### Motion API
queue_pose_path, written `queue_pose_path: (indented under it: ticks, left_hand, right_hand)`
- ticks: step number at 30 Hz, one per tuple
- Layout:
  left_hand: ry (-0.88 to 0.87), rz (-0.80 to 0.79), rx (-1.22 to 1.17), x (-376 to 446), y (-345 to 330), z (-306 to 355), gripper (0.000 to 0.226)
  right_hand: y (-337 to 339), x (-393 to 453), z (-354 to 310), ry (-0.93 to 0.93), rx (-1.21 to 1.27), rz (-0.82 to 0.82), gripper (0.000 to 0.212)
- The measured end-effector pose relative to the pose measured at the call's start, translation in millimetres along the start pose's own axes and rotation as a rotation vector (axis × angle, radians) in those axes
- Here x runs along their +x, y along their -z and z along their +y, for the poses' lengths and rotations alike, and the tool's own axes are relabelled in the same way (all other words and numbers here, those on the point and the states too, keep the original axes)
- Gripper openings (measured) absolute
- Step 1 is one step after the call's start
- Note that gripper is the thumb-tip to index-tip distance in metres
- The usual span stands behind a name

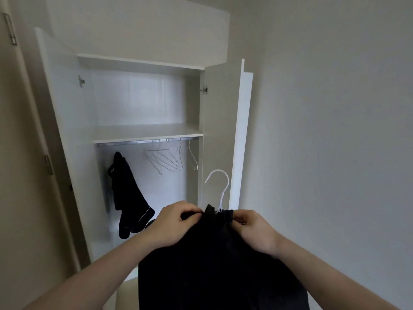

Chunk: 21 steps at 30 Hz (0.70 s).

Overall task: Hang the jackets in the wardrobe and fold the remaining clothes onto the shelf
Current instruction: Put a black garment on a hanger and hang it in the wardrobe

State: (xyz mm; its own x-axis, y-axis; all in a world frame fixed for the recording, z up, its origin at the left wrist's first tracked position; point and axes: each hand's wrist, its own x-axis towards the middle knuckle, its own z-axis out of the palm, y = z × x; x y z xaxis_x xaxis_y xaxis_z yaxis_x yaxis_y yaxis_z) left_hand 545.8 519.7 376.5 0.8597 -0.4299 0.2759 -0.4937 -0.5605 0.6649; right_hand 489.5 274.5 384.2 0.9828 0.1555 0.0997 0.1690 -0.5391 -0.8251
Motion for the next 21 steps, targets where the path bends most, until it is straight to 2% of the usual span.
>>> queue_pose_path:
  ticks: [3, 6, 11, 12, 18, 21]
  left_hand:
    - [-0.021, 0.132, 0.077, 8.0, 9.7, -21.4, 0.018]
    - [-0.042, 0.214, 0.027, 13.2, 14.1, -40.8, 0.017]
    - [0.044, 0.125, -0.08, 17.9, 0.8, -64.1, 0.006]
    - [0.075, 0.101, -0.116, 20.0, -3.1, -67.9, 0.01]
    - [0.377, -0.243, -0.105, 60.0, -16.4, -88.2, 0.059]
    - [0.466, -0.241, -0.105, 97.1, -25.8, -94.4, 0.07]
  right_hand:
    - [-9.8, 23.9, 6.8, -0.046, 0.085, 0.029, 0.025]
    - [-15.7, 52.9, 13.5, -0.087, 0.215, 0.061, 0.022]
    - [-29.3, 114.8, 22.4, -0.131, 0.341, 0.094, 0.02]
    - [-32.3, 128.8, 25.2, -0.138, 0.355, 0.105, 0.02]
    - [-48.0, 224.4, 44.5, -0.199, 0.429, 0.088, 0.017]
    - [-56.5, 275.1, 53.1, -0.236, 0.491, 0.072, 0.013]
